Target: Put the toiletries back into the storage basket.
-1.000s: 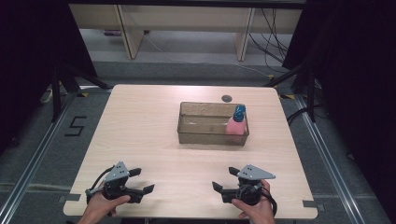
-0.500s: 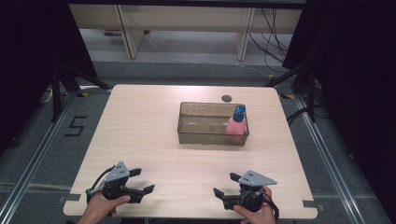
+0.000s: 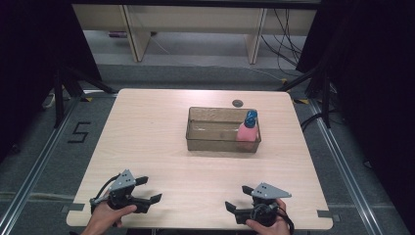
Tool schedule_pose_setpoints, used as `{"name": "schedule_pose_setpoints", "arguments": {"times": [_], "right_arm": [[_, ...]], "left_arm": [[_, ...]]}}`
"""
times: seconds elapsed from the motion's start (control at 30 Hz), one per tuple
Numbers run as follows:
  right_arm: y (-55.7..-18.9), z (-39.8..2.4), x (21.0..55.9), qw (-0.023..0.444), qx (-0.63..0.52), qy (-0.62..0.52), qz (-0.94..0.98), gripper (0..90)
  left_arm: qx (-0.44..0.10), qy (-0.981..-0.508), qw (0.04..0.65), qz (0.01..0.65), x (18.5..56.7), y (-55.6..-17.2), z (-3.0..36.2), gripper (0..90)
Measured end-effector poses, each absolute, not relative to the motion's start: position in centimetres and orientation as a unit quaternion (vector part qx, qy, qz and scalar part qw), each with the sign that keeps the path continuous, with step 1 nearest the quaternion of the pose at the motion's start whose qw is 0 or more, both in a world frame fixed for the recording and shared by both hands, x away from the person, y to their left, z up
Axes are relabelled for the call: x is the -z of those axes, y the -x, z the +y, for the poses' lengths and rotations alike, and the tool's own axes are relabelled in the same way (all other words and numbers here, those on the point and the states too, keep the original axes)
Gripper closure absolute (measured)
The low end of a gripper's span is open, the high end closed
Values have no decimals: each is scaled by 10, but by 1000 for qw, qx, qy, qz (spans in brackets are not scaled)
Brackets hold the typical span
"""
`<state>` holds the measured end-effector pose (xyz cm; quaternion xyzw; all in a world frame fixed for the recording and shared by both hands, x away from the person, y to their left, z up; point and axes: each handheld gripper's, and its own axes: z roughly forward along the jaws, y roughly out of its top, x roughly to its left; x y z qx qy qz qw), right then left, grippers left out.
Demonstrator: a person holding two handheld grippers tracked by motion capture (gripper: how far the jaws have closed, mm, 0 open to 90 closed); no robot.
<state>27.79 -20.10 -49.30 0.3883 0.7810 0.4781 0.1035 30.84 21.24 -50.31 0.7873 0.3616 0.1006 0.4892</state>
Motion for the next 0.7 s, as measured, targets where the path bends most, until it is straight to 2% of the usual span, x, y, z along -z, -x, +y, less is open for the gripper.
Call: {"name": "schedule_pose_setpoints", "arguments": {"times": [0.43, 0.47, 0.7], "right_arm": [[-270, -200, 497, 100, -462, -387, 791, 160], [-268, -198, 497, 85, -463, -402, 786, 160], [-268, -200, 498, 102, -459, -391, 791, 160]], "left_arm": [[-101, -787, 488, 363, 503, -309, 213, 148], [-101, -787, 488, 363, 503, -309, 213, 148], [-102, -792, 482, 360, 503, -309, 214, 148]]}}
